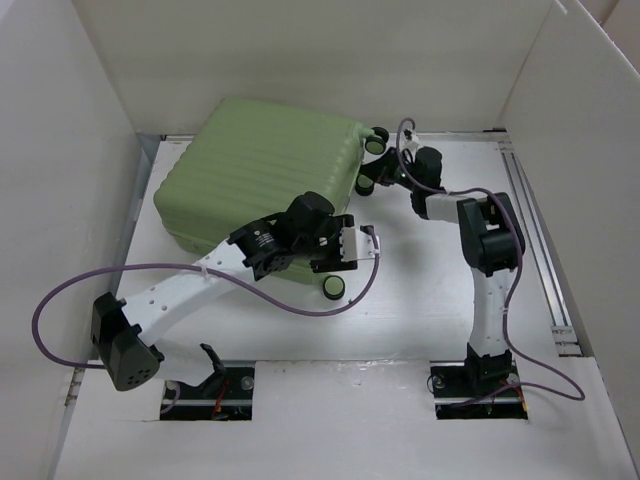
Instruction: Pack the luggage
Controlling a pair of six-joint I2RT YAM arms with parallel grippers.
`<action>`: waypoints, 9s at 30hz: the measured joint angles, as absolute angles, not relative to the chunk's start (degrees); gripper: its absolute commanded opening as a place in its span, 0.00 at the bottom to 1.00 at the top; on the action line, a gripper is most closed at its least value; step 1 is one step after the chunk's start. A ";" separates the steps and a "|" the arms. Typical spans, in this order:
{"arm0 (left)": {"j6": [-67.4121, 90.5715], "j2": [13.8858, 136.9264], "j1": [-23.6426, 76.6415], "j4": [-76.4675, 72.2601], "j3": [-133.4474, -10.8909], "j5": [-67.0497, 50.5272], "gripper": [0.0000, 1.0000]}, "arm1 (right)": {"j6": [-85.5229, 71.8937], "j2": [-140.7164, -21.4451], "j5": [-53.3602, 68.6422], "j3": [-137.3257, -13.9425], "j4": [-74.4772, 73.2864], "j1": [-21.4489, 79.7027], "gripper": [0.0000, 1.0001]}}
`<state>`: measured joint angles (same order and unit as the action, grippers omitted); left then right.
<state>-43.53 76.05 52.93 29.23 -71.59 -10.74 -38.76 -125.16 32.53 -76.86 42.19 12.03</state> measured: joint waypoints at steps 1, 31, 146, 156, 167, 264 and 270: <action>-43.55 75.99 52.93 29.21 -71.59 -10.79 0.00 | -39.27 -126.10 33.08 -78.37 41.78 11.73 0.00; -42.19 77.49 52.88 36.75 -77.87 -12.23 1.00 | -22.09 -139.85 55.77 -105.51 27.33 7.51 0.00; -33.54 90.85 6.72 33.47 -104.49 -15.64 0.94 | -0.03 -81.80 8.69 -47.57 5.19 58.89 0.00; -50.02 59.09 23.73 55.46 -89.32 -30.72 1.00 | -2.79 -90.78 12.16 -53.91 11.31 56.49 0.00; -43.70 64.93 24.05 51.16 -71.68 -17.32 1.00 | -5.41 -94.98 13.65 -58.11 12.53 54.00 0.00; -32.49 70.57 27.27 38.76 -68.16 -15.38 0.00 | 17.56 -112.14 35.97 -84.82 -7.66 -8.05 0.00; -32.40 70.61 25.78 39.09 -68.49 -17.91 0.55 | 22.06 -114.91 47.35 -84.75 -2.22 -9.17 0.00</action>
<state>-32.40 70.61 25.78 39.09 -68.49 -17.91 22.06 -114.91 47.35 -84.75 -2.22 -9.17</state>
